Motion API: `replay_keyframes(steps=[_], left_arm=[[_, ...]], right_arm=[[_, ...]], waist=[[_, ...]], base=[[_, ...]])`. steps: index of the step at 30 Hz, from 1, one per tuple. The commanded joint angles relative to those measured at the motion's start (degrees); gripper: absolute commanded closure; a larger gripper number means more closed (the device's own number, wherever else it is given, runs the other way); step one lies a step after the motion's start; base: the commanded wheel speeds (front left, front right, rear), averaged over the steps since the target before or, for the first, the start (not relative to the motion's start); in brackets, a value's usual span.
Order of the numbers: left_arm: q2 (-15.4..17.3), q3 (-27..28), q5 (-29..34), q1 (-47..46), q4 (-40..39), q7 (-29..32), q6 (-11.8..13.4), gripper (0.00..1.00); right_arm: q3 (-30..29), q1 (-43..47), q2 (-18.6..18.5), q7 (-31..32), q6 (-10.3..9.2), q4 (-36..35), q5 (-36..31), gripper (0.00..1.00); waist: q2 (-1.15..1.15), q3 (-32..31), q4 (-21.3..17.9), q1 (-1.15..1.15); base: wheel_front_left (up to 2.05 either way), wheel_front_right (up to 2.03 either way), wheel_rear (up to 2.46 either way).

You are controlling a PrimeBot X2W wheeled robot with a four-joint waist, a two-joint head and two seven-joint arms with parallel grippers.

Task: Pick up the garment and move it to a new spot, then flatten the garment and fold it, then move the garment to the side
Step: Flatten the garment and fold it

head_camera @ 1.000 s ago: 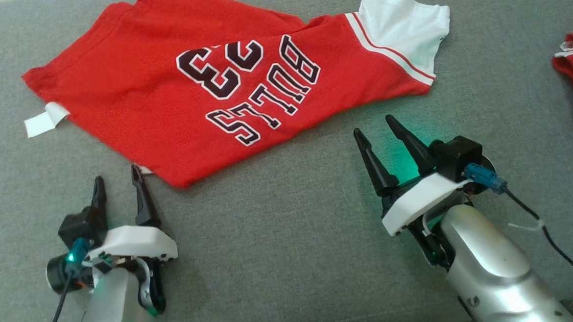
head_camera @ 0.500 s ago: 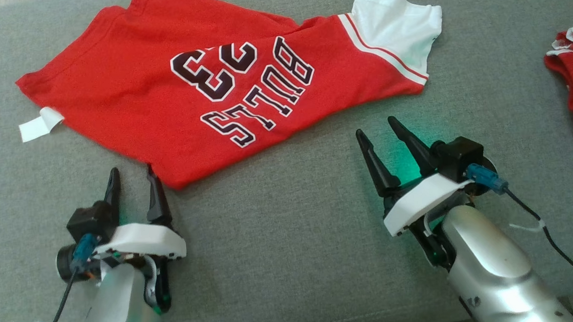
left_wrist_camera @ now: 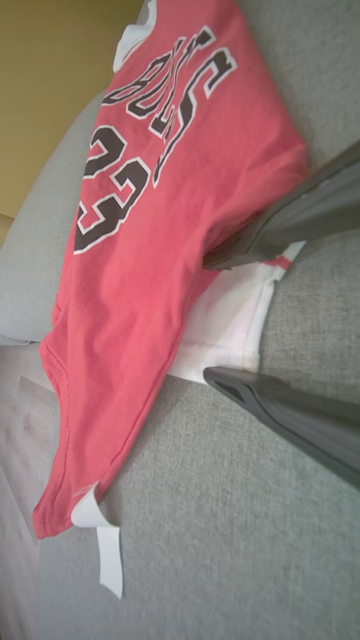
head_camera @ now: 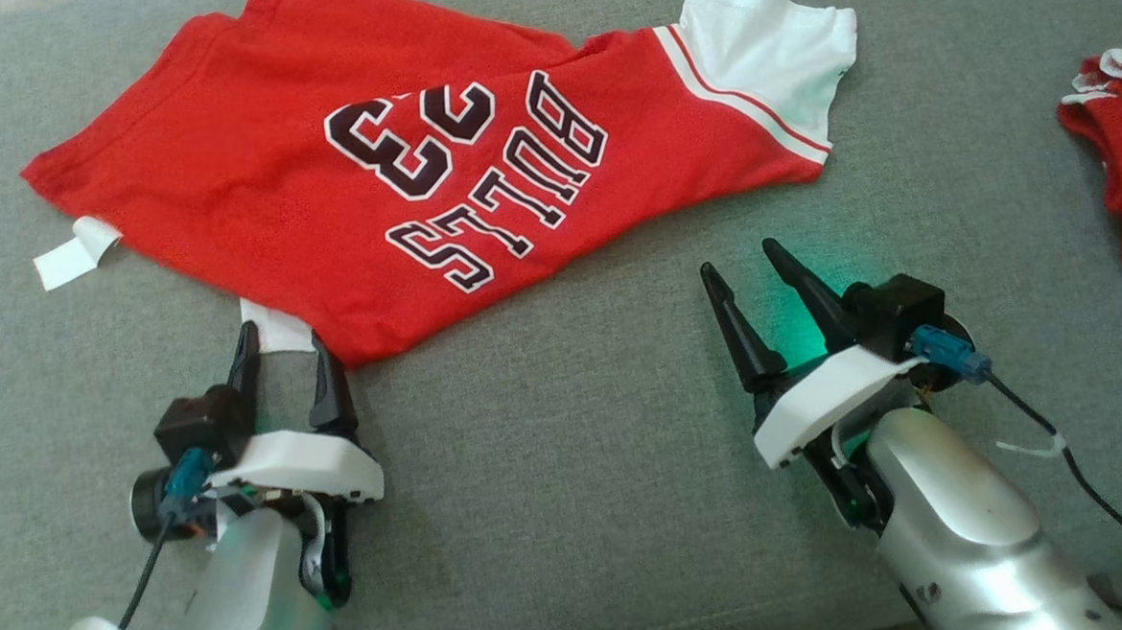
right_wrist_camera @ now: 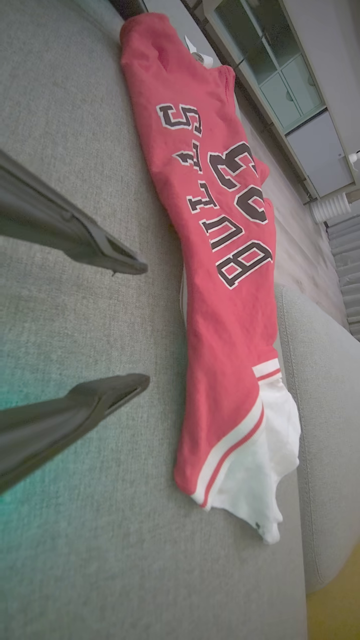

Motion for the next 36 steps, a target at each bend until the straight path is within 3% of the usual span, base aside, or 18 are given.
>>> replay_keyframes(steps=[1, 10, 16, 17, 18, 19, 29, 36], left_arm=[[0.7, 1.5, 0.3, -1.3, -0.3, -0.1, 0.5, 0.0], [0.7, 4.9, 2.8, -0.6, -1.4, -0.1, 5.6, 0.0], [0.7, 3.1, 1.7, -1.2, 2.9, -0.1, 3.3, 0.0], [0.7, 2.6, 1.3, -1.4, 3.8, -0.1, 3.0, 0.17], [0.7, 2.3, 1.0, -1.6, 4.7, -0.1, 2.8, 0.69], [0.7, 2.0, 0.8, -1.9, 5.4, -0.1, 2.6, 1.0], [0.7, 2.7, 1.1, -0.7, -0.2, -0.1, 2.0, 1.0], [0.7, -5.7, -2.2, 2.9, 4.5, -0.1, -2.8, 1.0]], right_arm=[[0.6, 0.0, 0.8, -0.6, 0.19, -1.3, 0.1, 0.0], [0.1, 0.2, 0.9, -0.6, 0.19, -1.1, 0.4, 0.0], [0.6, -0.1, 1.2, -0.6, 0.19, -0.8, 0.6, 0.0], [0.6, -0.1, 1.2, -0.6, 0.19, -0.7, 0.7, 0.0], [0.7, -0.1, 1.1, -0.6, 0.19, -0.7, 0.7, 0.0], [0.7, 0.0, 1.1, -0.6, 0.19, -0.6, 0.8, 0.0], [-0.2, 1.8, 1.1, -0.6, 0.19, 0.3, 1.5, 0.0], [0.8, 2.7, 2.0, -0.6, 0.19, 0.9, 2.4, 0.0]], waist=[[0.0, 0.1, 0.0, 0.0], [0.0, 0.0, 0.5, 0.0], [0.0, -0.1, 0.6, 0.0], [0.0, -0.2, 0.6, 0.0], [0.0, -0.2, 0.6, 0.0], [0.0, -0.2, 0.6, 0.0], [0.0, -4.4, 3.7, 0.0], [0.0, -7.4, 5.5, 0.0]], base=[[0.0, 0.0, 0.0], [0.0, 0.0, 0.0], [0.0, 0.0, 0.0], [0.0, 0.0, 0.0], [0.0, 0.0, 0.0], [0.0, 0.0, 0.0], [0.0, 0.0, 0.0], [0.0, 0.0, 0.0]])
